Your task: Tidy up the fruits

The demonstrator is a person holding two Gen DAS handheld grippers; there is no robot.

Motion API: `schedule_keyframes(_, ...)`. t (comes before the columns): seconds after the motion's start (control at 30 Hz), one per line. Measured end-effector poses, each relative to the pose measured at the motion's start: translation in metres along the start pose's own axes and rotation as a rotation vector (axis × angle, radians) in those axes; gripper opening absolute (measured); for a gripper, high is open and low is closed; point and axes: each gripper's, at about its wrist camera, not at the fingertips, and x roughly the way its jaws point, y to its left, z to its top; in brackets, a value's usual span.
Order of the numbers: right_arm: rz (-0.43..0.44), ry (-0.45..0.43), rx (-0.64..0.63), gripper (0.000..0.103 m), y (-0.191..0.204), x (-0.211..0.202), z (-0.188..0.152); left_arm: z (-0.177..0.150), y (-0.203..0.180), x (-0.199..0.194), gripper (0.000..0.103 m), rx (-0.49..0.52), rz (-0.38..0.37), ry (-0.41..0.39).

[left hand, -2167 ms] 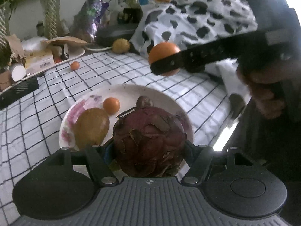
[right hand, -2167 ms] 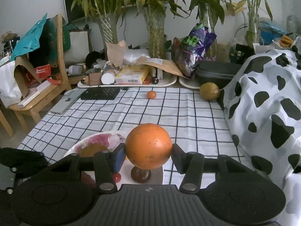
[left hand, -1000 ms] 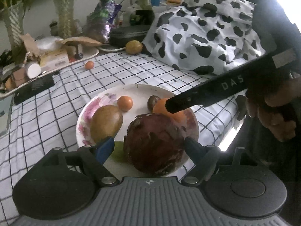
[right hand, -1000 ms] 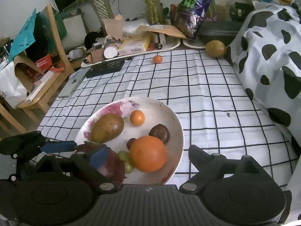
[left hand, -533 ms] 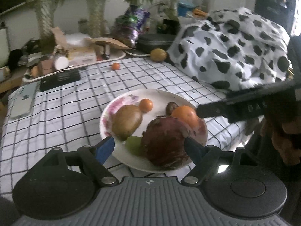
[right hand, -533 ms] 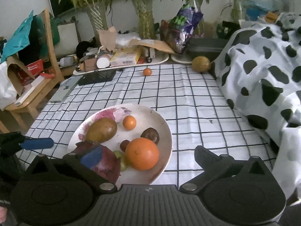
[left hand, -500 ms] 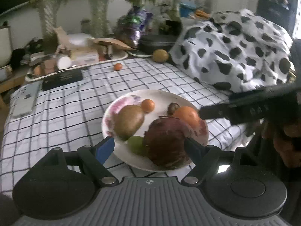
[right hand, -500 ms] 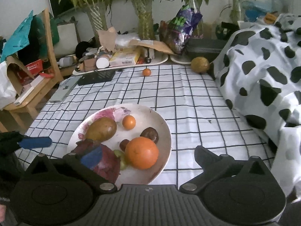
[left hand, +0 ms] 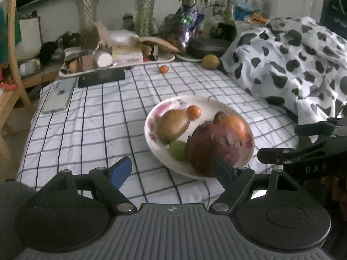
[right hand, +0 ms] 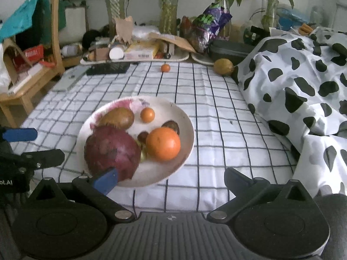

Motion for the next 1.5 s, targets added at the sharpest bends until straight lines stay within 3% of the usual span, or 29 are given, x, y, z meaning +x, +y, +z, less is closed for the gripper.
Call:
schedule_keyframes(0.07,-0.015,0.015,-0.011,0.103,0.003,0.0,-0.003,-0.003,0.001,0.002,0.084,0.001,0.014,0.025)
schedule_keyframes(0.13,-0.03,0.032,-0.017,0.103,0.006,0.001,-0.005,-0.005,0.001,0.004,0.098,0.001,0.031,0.044)
schedule_keyframes(0.2,-0.045,0.051,-0.021,0.103,0.007,0.002,-0.007,-0.006,0.002,0.008,0.103,-0.001,0.039,0.066)
schedule_keyframes(0.63,-0.068,0.096,-0.034,0.103,0.008,0.011,-0.01,-0.011,0.0,0.025,0.103,0.027,0.08,0.146)
schedule_keyframes(1.5,-0.07,0.106,-0.052,0.103,0.011,0.014,-0.01,-0.011,-0.002,0.024,0.103,0.047,0.105,0.142)
